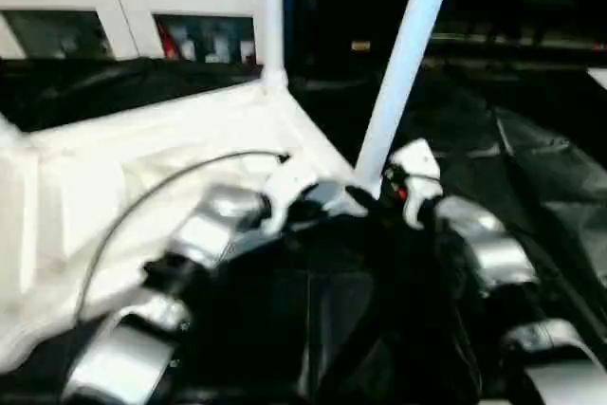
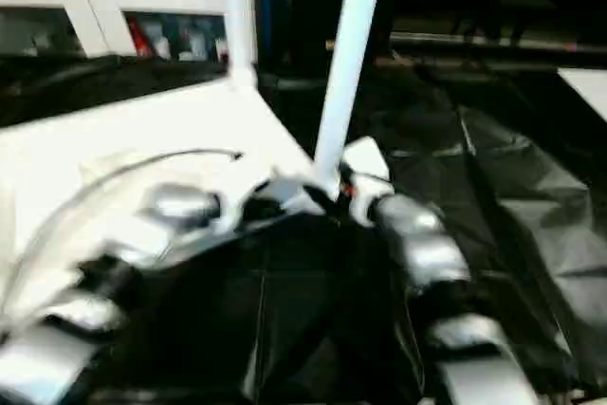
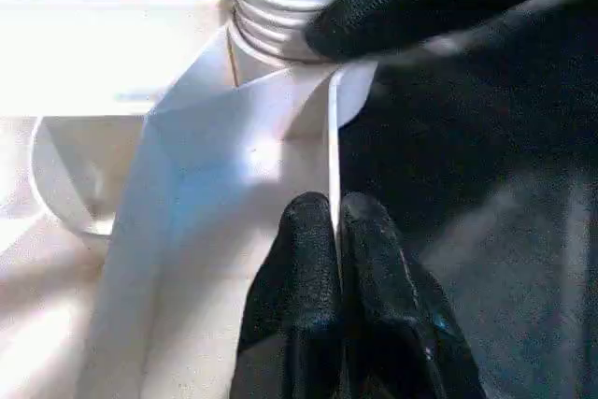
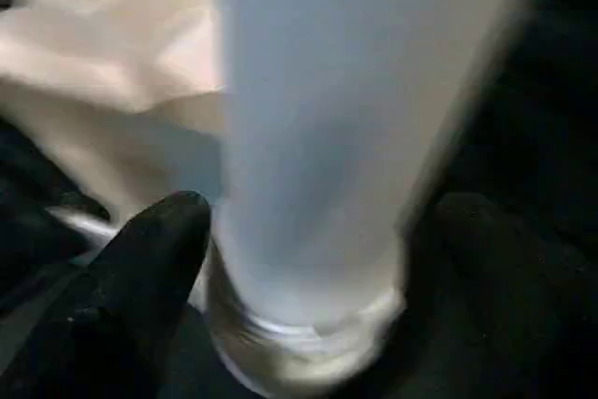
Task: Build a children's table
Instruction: Rotate leg to tighten
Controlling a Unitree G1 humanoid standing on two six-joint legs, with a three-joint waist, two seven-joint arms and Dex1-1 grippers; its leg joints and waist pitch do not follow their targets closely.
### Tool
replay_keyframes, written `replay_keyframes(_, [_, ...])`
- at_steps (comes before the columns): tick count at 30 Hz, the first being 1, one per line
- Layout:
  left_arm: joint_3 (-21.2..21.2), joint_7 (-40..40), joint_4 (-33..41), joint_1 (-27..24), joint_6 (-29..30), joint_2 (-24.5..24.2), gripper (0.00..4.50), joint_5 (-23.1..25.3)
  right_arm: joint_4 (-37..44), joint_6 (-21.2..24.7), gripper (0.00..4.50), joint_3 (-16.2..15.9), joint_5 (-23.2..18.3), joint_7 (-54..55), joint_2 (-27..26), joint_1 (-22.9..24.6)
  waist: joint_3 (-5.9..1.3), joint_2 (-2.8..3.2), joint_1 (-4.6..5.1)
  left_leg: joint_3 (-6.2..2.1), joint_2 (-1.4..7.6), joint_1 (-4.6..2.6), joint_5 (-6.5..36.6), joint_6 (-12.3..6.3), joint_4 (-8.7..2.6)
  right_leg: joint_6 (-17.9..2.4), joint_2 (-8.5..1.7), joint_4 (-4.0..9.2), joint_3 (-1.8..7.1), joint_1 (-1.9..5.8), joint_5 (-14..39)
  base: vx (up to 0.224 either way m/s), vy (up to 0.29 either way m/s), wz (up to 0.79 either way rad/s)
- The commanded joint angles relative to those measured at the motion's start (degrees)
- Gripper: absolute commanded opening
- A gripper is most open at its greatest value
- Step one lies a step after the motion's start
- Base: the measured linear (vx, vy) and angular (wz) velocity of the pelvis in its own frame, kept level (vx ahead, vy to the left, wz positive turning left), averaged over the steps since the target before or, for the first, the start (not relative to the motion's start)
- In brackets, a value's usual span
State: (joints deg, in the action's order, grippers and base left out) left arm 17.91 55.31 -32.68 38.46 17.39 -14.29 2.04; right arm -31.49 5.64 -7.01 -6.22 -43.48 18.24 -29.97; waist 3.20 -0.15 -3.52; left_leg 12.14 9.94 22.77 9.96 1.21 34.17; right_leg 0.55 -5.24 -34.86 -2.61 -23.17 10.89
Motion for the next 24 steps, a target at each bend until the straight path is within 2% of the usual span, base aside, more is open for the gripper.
replay_keyframes(1, [2.44,6.71,1.76,-0.70,-0.83,-2.08,0.00,-0.13,3.02,-0.99,4.23,-2.37,0.67,-6.04,3.26,1.26,-4.00,-0.31,-0.14,-1.65,3.55,-1.80,9.50,-4.83,-3.84,-15.58,-3.29,3.70,2.13,2.32,5.72,0.000,0.000,0.00])
replay_keyframes(2, [2.44,6.71,1.76,-0.70,-0.83,-2.08,0.00,-0.13,3.02,-0.99,4.23,-2.37,0.67,-6.04,3.26,1.26,-4.02,-0.38,-0.23,-1.62,3.57,-1.87,9.55,-4.67,-3.81,-15.64,-3.32,3.70,2.14,2.31,5.49,0.000,0.000,0.00])
replay_keyframes(5, [4.25,14.46,5.32,-1.71,-0.02,-5.15,0.00,-1.86,5.63,-0.23,4.23,-3.71,-0.41,-12.37,5.40,2.76,-3.78,-0.57,-0.26,-1.65,3.56,-1.59,11.11,-4.10,-3.97,-15.71,-3.49,3.68,2.22,2.52,7.23,0.000,0.000,0.00])
replay_keyframes(8, [4.27,15.05,5.81,-1.80,-0.31,-5.53,0.00,-2.01,6.97,0.92,4.23,-4.17,-1.32,-14.67,5.91,3.29,-3.77,-0.49,-0.34,-1.63,3.68,-1.78,11.36,-3.94,-4.02,-15.85,-3.42,3.73,2.20,2.32,7.87,0.000,0.000,0.00])
replay_keyframes(10, [3.88,14.58,5.75,-1.75,-0.71,-5.89,0.00,-2.03,8.07,1.84,4.23,-5.08,-1.69,-16.35,6.40,3.73,-3.68,-0.56,-0.35,-1.70,3.67,-1.84,12.73,-2.98,-4.16,-15.64,-3.40,3.85,2.22,2.24,9.63,0.000,0.000,0.00])
replay_keyframes(11, [3.68,14.34,5.61,-1.71,-0.83,-5.88,0.00,-1.97,7.90,1.91,3.98,-5.23,-1.72,-16.40,6.34,3.69,-3.67,-0.55,-0.33,-1.76,3.67,-1.84,13.18,-2.54,-4.21,-15.37,-3.52,3.93,2.23,2.23,10.45,0.000,0.000,0.00])
replay_keyframes(13, [3.50,14.52,5.78,-1.80,-0.81,-5.95,0.00,-2.24,7.59,2.10,3.90,-5.06,-2.13,-16.79,6.03,3.49,-3.70,-0.61,-0.29,-1.79,3.61,-1.82,13.39,-2.01,-4.20,-14.98,-3.58,4.02,2.28,2.22,11.14,0.000,0.000,0.00])
replay_keyframes(15, [3.39,14.64,5.89,-1.88,-0.77,-6.01,0.00,-2.40,7.50,2.31,3.85,-4.92,-2.32,-16.89,5.82,3.40,-3.74,-0.59,-0.29,-1.77,3.58,-1.83,13.21,-2.05,-4.14,-14.94,-3.58,3.99,2.29,2.23,10.85,0.000,0.000,0.00])
replay_keyframes(16, [3.34,15.02,6.30,-2.05,-0.43,-6.21,0.00,-2.59,7.67,2.57,3.56,-4.86,-2.28,-17.20,5.71,3.39,-3.86,-0.58,-0.29,-1.81,3.57,-1.74,12.06,-2.30,-4.08,-15.11,-3.55,3.79,2.26,2.35,9.38,0.000,0.000,0.00])
replay_keyframes(21, [3.28,15.32,6.44,-2.24,-0.22,-6.30,0.00,-2.53,7.89,3.24,3.30,-4.77,-2.16,-17.68,5.67,3.54,-3.97,-0.71,-0.38,-1.68,3.50,-1.66,9.70,-3.45,-3.82,-15.94,-3.52,3.44,2.20,2.45,6.21,0.000,0.000,0.00])
replay_keyframes(22, [3.29,15.36,6.46,-2.27,-0.15,-6.35,0.00,-2.57,7.86,3.31,3.03,-4.79,-2.15,-17.74,5.64,3.54,-3.99,-0.71,-0.39,-1.68,3.48,-1.65,9.66,-3.63,-3.80,-16.04,-3.51,3.42,2.17,2.50,6.17,0.000,0.000,0.00])
replay_keyframes(24, [3.23,15.17,6.44,-2.29,-0.13,-6.37,0.00,-2.56,7.64,3.32,2.98,-4.76,-2.13,-17.66,5.53,3.47,-3.98,-0.71,-0.42,-1.68,3.49,-1.66,9.58,-3.75,-3.77,-16.12,-3.52,3.41,2.17,2.49,6.17,0.000,0.000,0.00])
